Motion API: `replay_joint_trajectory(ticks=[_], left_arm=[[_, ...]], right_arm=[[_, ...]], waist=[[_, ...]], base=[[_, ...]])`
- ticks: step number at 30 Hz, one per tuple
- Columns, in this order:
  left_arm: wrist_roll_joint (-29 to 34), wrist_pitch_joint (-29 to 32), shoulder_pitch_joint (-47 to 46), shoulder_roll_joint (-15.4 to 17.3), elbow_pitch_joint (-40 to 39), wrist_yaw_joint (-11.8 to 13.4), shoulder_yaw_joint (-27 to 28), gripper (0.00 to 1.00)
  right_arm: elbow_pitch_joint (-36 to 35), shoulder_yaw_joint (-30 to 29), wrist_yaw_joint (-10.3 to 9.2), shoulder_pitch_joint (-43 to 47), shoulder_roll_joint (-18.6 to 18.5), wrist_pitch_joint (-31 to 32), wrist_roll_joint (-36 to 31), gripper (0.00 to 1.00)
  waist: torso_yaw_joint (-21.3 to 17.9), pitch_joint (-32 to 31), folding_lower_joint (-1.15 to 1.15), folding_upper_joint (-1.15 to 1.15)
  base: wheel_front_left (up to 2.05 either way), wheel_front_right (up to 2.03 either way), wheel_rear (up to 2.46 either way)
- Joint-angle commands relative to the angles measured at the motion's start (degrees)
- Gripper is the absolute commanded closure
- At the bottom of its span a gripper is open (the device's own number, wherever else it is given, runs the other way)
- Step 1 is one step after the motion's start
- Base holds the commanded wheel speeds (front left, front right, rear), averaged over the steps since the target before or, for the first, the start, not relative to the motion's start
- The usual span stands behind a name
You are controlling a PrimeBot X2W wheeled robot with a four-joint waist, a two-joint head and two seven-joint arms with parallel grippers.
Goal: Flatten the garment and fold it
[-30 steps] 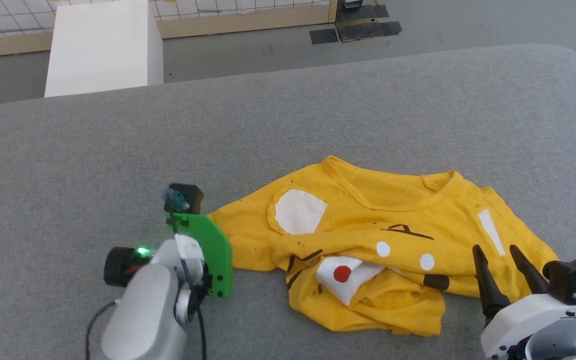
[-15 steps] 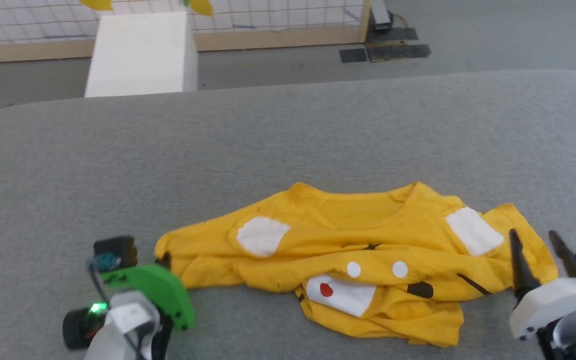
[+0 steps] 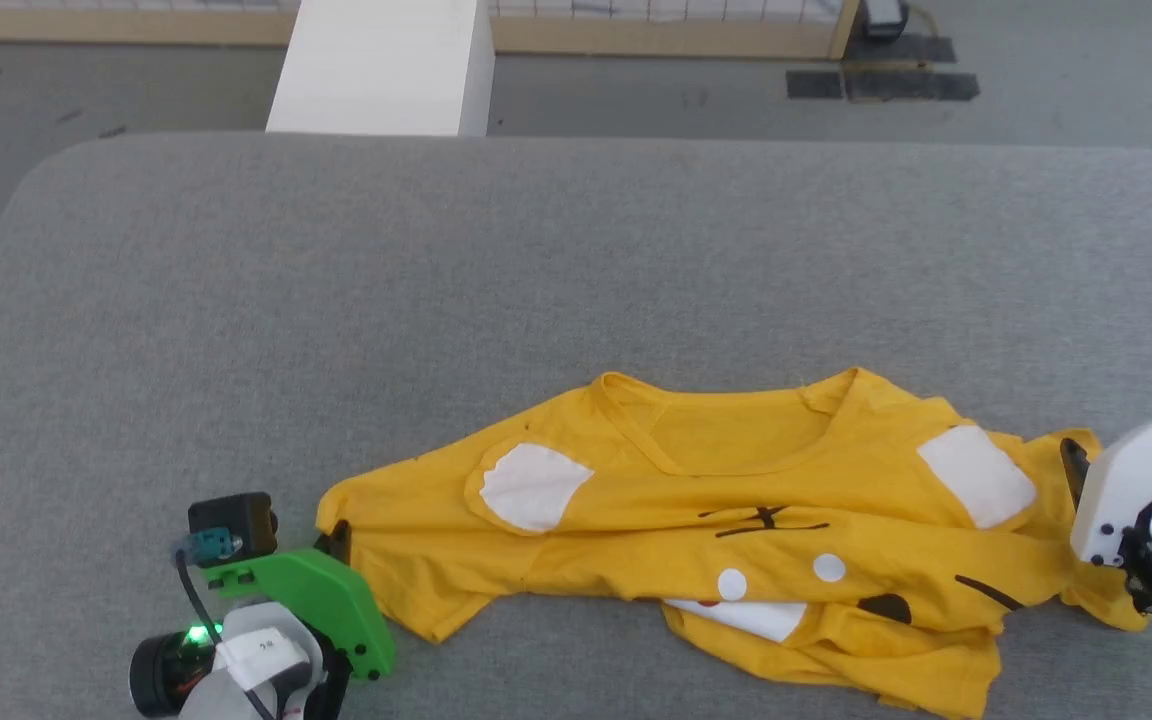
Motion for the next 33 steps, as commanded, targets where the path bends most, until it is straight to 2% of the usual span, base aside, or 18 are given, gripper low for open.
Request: replay_joint_trajectory(ticks=[1,6,7,8,9,10,12,15,23,26,33], left_arm=[[-0.6,0.0,-1.2,-0.1,-0.1,-0.2,-0.1,1.00],[-1.0,0.1,-2.1,-0.3,0.3,-0.4,-0.6,1.00],[-1.0,0.1,-2.2,-0.3,0.4,-0.4,-0.7,1.00],[-1.1,0.1,-2.2,-0.2,0.4,-0.4,-0.7,1.00],[-1.2,0.2,-2.3,-0.2,0.5,-0.5,-0.7,1.00],[-1.3,0.3,-2.3,-0.1,0.5,-0.6,-0.7,1.00],[-1.4,0.3,-2.6,0.2,0.5,-1.1,-1.0,1.00],[-1.1,-0.2,-4.2,1.4,-0.1,-2.6,-1.5,1.00],[2.1,-0.3,-17.0,9.2,-2.7,-7.4,-1.7,1.00],[5.6,-0.3,-23.8,13.1,-3.2,-7.8,-1.9,1.00],[8.3,-1.6,-40.7,17.4,-2.2,-7.3,0.3,1.00]], right_arm=[[1.2,0.5,-0.08,-1.4,-0.7,1.6,0.3,0.00],[4.6,3.6,-0.08,-3.8,-2.2,9.1,2.7,0.00],[4.9,4.3,-0.08,-3.9,-2.5,10.4,3.2,0.19],[5.2,5.4,-0.08,-4.0,-3.0,12.0,3.8,0.60],[5.3,6.2,-0.08,-4.1,-3.4,13.1,4.4,0.77],[5.3,7.2,-0.08,-4.1,-3.8,14.3,5.4,1.00],[4.8,8.9,-0.08,-4.1,-4.7,16.4,6.9,1.00],[2.4,10.7,-0.08,-4.6,-6.7,16.5,8.0,1.00],[-5.0,13.7,-0.08,-12.9,-12.8,10.0,5.5,1.00],[-6.5,15.0,-0.08,-18.6,-13.8,6.9,4.7,1.00],[-7.2,17.9,-0.08,-34.4,-15.4,1.1,2.5,1.00]], waist=[[1.1,1.6,0.00,0.00],[1.4,2.5,0.00,0.00],[1.4,2.6,0.00,0.00],[1.3,2.7,0.00,0.00],[1.3,2.7,0.00,0.00],[1.2,2.7,0.00,0.00],[1.1,2.7,0.00,0.00],[0.8,2.9,0.00,0.00],[-0.9,4.9,0.00,0.00],[-2.1,6.8,0.00,0.00],[-5.0,13.7,0.00,0.00]], base=[[0.00,0.00,0.00],[0.00,0.00,0.00],[0.00,0.00,0.00],[0.00,0.00,0.00],[0.00,0.00,0.00],[0.00,0.00,0.00],[0.00,0.00,0.00],[0.00,0.00,0.00],[0.00,0.00,0.00],[0.00,0.00,0.00],[0.00,0.00,0.00]])
